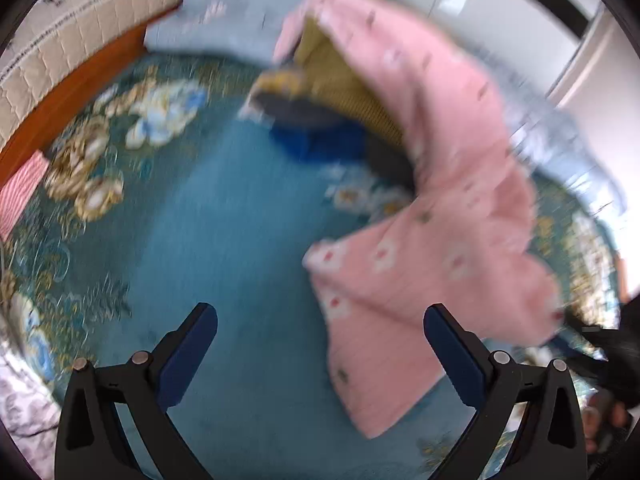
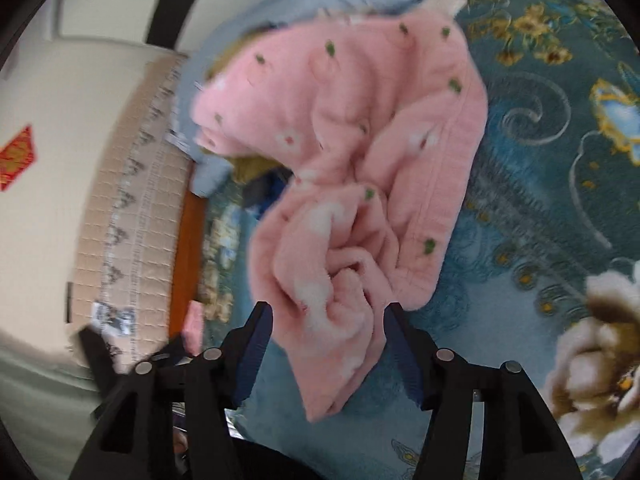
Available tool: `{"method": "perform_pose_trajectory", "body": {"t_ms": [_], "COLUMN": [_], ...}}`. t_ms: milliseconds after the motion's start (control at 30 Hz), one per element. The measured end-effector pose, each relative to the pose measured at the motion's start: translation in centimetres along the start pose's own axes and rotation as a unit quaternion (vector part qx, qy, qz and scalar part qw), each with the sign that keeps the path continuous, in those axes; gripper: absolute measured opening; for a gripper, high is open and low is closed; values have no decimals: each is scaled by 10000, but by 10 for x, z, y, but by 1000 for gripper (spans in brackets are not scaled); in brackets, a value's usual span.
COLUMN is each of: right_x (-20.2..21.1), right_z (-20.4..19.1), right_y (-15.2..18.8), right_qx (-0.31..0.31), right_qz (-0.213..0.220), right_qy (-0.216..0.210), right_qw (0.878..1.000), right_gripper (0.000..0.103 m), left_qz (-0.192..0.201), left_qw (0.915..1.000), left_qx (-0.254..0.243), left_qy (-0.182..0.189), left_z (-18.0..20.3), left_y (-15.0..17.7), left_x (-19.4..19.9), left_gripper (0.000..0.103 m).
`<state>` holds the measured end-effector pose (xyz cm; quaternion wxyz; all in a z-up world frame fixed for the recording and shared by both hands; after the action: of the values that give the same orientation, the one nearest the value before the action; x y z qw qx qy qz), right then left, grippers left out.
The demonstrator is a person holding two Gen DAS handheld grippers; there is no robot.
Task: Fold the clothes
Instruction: 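Grasp another edge of the pink garment with the left gripper while the right gripper holds it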
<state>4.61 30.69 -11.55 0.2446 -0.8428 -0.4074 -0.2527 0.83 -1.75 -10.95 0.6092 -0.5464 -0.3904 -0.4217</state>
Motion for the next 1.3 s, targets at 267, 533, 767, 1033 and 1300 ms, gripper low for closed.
{"method": "perform_pose_trajectory", "body": {"t_ms": [267, 533, 767, 1033, 1300], "right_x": [-19, -67, -65, -81, -104], "right_z": [77, 75, 75, 53, 34], "right_y": [4, 19, 18, 19, 41], "right_qx": [-942, -1517, -1643, -1497, -1802], "right_qz": [36, 62, 146, -53, -190], "right_qy": [574, 172, 149, 42, 102], "right_qw": [9939, 9883, 9862, 9887, 9834], "right_gripper": [62, 60, 60, 60, 59], "left_qz": [-1373, -1611, -1172, 154, 735], "left_qw": [9863, 9706, 9734, 9929, 9852], "left_qx": [903, 1622, 1775, 1178, 991], "left_qy": [114, 756, 854, 44, -1187], "left_z": [7, 5, -7, -66, -154], "left_y": [42, 64, 52, -19, -69], "left_x": [-89, -112, -98, -27, -4], "left_gripper": [93, 72, 11, 8, 8]}}
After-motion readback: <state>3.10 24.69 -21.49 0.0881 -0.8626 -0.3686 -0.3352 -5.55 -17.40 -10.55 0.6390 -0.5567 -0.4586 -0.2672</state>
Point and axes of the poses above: each gripper's, at about its wrist camera, not at the fingertips, and x roughly against the way its jaws point, z to its right, y to its underside, the point moved 6 cm from there along -x, roughly the way its jaws point, and after that the axes turned 1 degree about z, right-handed, at the moved point
